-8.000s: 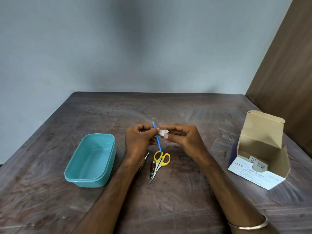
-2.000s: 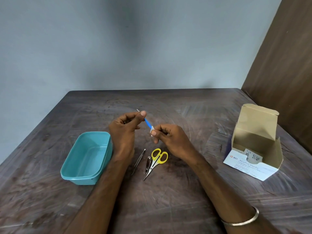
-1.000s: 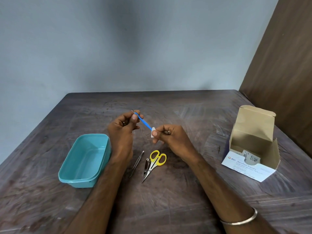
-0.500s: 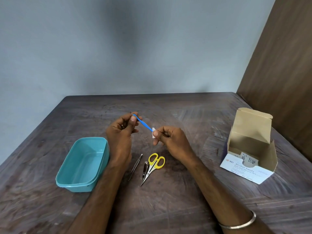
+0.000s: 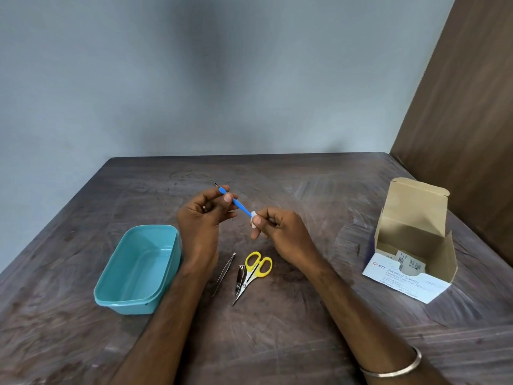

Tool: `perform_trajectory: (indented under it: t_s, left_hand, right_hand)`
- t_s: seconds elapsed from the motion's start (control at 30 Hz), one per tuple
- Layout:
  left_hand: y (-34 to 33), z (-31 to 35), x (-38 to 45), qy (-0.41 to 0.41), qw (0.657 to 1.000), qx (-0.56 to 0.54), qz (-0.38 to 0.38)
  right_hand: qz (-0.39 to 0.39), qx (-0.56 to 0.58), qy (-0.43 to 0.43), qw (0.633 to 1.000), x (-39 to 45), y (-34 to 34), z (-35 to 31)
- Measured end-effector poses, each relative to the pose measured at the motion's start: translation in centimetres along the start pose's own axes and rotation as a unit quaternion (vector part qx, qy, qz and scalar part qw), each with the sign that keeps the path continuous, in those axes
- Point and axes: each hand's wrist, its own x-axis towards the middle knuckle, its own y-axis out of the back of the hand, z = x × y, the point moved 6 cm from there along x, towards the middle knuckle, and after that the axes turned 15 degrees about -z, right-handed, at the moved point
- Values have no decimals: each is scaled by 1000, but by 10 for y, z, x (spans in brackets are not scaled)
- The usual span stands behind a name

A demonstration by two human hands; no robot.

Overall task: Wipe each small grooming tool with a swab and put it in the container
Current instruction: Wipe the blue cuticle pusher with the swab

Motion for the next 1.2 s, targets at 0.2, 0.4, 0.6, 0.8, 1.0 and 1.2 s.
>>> perform_trajectory:
  t_s: [0.2, 0.4, 0.6, 0.8, 1.0, 1.2]
  left_hand:
    - [-5, -6, -2, 28, 999, 14, -12]
    - [-10, -12, -2, 40, 998, 41, -18]
    - [-9, -15, -3, 53, 997, 38, -33]
    - [-10, -14, -4, 73, 996, 40, -39]
    - [-3, -8, -2, 66, 996, 56, -17]
    - [0, 2, -3, 45, 994, 94, -17]
  right_hand:
    - [13, 2, 23, 1000, -2, 1, -6]
    - [13, -8, 44, 999, -4, -2, -11]
    - [43, 4, 66, 997, -6, 2, -17]
    - [43, -76, 103, 991, -4, 1, -19]
    - [11, -107, 90, 990, -2, -5, -18]
    - [26, -98, 83, 991, -3, -4, -18]
